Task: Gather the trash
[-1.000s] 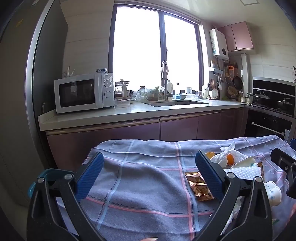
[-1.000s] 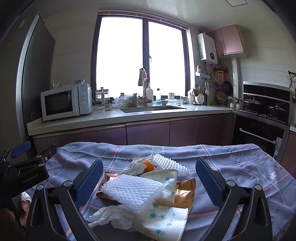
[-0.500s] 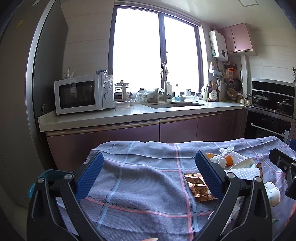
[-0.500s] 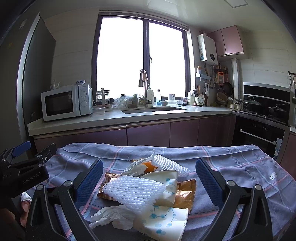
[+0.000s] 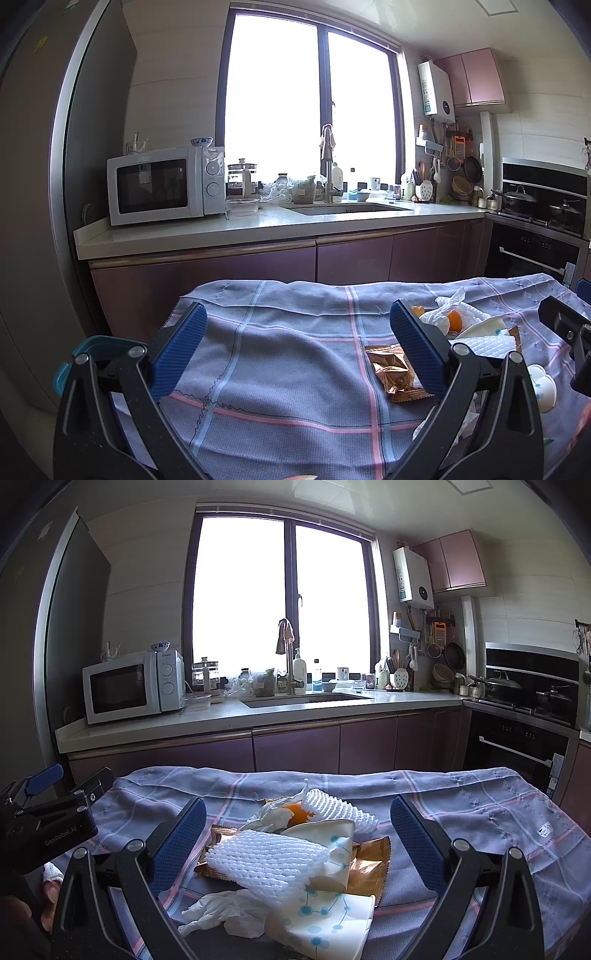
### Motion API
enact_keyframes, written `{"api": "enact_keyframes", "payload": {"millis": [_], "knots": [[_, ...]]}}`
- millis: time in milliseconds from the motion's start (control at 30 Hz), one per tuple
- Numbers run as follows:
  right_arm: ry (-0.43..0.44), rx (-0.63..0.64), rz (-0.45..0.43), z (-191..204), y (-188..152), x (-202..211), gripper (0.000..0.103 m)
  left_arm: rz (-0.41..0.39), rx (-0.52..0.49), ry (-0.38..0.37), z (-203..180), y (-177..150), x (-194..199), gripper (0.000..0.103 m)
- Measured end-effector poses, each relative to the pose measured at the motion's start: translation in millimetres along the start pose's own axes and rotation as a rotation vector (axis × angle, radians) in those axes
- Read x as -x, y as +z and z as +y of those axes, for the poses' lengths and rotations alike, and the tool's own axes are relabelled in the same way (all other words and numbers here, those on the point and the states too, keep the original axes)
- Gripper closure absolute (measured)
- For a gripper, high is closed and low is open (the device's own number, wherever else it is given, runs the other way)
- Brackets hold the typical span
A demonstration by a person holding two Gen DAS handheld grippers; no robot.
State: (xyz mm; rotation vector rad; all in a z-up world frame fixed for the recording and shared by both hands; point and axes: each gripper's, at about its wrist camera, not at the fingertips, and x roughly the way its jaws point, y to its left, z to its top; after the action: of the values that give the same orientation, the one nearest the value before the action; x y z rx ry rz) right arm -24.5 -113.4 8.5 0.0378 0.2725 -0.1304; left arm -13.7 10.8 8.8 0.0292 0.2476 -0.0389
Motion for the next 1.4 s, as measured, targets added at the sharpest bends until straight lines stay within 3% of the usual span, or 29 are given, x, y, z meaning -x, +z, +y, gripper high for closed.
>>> {"api": "enact_keyframes", "payload": {"millis": [1400], "knots": [[0.026, -0.035, 0.053, -9, -8, -8, 0.006, 0.038, -0.008, -0.024, -3, -5, -11, 0.006]]}}
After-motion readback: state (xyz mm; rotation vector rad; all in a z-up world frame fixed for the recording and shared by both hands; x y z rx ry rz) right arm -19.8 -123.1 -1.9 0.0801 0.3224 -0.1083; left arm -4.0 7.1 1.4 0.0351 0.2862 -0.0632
